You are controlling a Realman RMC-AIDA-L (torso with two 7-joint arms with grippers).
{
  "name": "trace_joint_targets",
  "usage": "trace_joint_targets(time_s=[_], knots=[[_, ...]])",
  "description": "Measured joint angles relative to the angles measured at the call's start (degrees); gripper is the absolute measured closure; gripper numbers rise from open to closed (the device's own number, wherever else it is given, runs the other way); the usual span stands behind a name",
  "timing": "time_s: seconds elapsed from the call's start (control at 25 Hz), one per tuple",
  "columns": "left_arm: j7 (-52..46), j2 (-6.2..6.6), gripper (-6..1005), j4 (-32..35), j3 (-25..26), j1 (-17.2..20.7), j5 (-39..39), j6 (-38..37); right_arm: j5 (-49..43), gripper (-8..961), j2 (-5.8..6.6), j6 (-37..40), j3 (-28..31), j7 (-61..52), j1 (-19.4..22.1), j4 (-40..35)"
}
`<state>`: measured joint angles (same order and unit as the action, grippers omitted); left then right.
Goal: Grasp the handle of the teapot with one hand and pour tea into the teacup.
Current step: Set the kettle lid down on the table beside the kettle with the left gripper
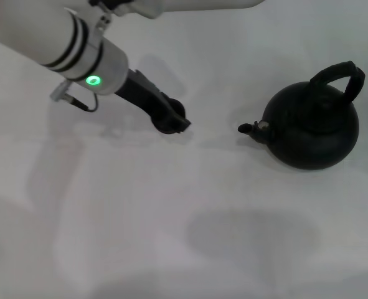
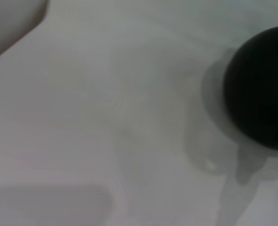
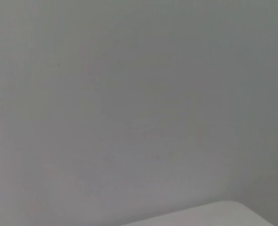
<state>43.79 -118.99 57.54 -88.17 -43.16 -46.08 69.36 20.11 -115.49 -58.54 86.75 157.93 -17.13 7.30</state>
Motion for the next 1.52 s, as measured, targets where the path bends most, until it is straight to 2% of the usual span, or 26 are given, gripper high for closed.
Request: trace_joint_targets(time_s=[0.32,0.48,0.88,1.52], knots=[[-0.6,-0.29,309,-2.8,-8.6,-1.3,-4.8,-4.9,0.0,83,0.0,0.1,0.0,0.0,0.0,0.0],[-0.7,-0.28,309,-3.7,-10.7,-1.5,-6.2,-4.7,0.0,83,0.0,0.1,0.0,0.0,0.0,0.0],[-2.2,-0.28,310,-5.3,-13.5,-1.3,-6.5,-5.4,0.0,82,0.0,0.8,0.0,0.0,-0.1,0.0],[-5.3,0.01,299,-7.1,-13.2,-2.8,-5.5,-5.5,0.0,82,0.0,1.4,0.0,0.0,-0.1,0.0]])
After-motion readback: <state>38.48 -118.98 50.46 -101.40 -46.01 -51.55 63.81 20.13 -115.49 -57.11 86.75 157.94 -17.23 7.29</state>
